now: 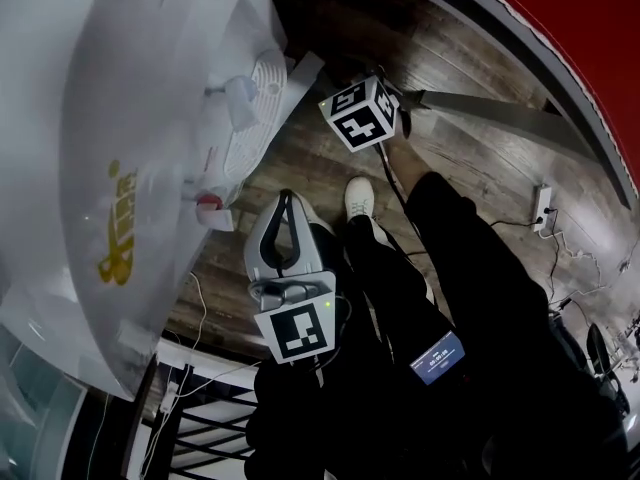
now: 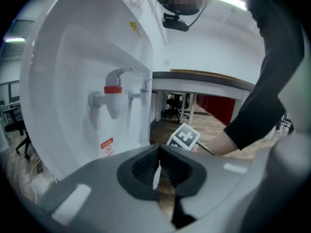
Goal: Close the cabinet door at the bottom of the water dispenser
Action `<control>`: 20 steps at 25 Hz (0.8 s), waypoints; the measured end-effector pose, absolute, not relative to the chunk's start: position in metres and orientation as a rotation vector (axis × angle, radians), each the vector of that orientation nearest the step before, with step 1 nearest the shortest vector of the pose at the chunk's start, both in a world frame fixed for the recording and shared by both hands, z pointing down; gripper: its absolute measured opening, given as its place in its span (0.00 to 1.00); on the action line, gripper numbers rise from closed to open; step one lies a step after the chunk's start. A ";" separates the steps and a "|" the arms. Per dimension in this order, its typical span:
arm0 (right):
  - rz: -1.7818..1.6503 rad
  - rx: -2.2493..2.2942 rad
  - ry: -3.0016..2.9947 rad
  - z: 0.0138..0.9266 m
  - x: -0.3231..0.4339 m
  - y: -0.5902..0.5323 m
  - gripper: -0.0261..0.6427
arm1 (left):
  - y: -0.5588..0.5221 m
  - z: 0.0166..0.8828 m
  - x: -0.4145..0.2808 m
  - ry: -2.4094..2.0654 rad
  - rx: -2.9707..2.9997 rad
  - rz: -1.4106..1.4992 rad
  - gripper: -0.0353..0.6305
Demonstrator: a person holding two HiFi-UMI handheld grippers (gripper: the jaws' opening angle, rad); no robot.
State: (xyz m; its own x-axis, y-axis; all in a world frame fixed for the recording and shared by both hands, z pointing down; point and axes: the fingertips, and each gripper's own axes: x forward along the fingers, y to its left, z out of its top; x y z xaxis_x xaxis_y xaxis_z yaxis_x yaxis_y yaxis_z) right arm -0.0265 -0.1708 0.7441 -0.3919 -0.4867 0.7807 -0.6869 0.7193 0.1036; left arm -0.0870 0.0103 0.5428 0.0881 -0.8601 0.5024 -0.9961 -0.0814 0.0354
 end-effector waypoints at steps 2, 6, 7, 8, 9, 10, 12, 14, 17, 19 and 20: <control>0.294 0.898 -2.075 0.742 -0.035 -0.177 0.22 | 0.010 0.545 -0.087 -1.818 2.009 0.516 0.06; 0.289 0.901 -2.072 0.742 -0.051 -0.185 0.21 | 0.009 0.544 -0.092 -1.823 2.005 0.520 0.06; 0.298 0.904 -2.072 0.742 -0.054 -0.188 0.21 | 0.008 0.543 -0.093 -1.824 2.007 0.521 0.06; 0.307 0.908 -2.072 0.742 -0.057 -0.190 0.21 | 0.007 0.542 -0.094 -1.824 2.010 0.524 0.06; 0.312 0.910 -2.073 0.741 -0.061 -0.193 0.21 | 0.007 0.542 -0.094 -1.822 2.013 0.529 0.06; 0.313 0.911 -2.074 0.740 -0.064 -0.195 0.21 | 0.006 0.542 -0.095 -1.819 2.015 0.535 0.06; 0.312 0.909 -2.082 0.739 -0.070 -0.196 0.21 | 0.006 0.542 -0.096 -1.817 2.016 0.544 0.06; 0.309 0.911 -2.090 0.738 -0.074 -0.198 0.21 | 0.006 0.542 -0.098 -1.819 2.014 0.547 0.06; 0.311 0.923 -2.101 0.735 -0.076 -0.198 0.21 | 0.005 0.542 -0.100 -1.821 2.014 0.551 0.06; 0.319 0.929 -2.103 0.735 -0.075 -0.197 0.21 | 0.004 0.540 -0.100 -1.828 2.014 0.546 0.06; 0.325 0.934 -2.099 0.735 -0.072 -0.197 0.22 | 0.004 0.540 -0.100 -1.831 2.016 0.543 0.06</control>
State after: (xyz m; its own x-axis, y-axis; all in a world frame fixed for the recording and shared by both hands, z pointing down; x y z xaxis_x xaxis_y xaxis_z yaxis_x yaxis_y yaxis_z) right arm -0.0725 -0.1967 0.7345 -0.4091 -0.5096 0.7570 -0.7145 0.6948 0.0816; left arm -0.1003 0.0037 0.5396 0.0853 -0.8561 0.5097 -0.9956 -0.0934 0.0097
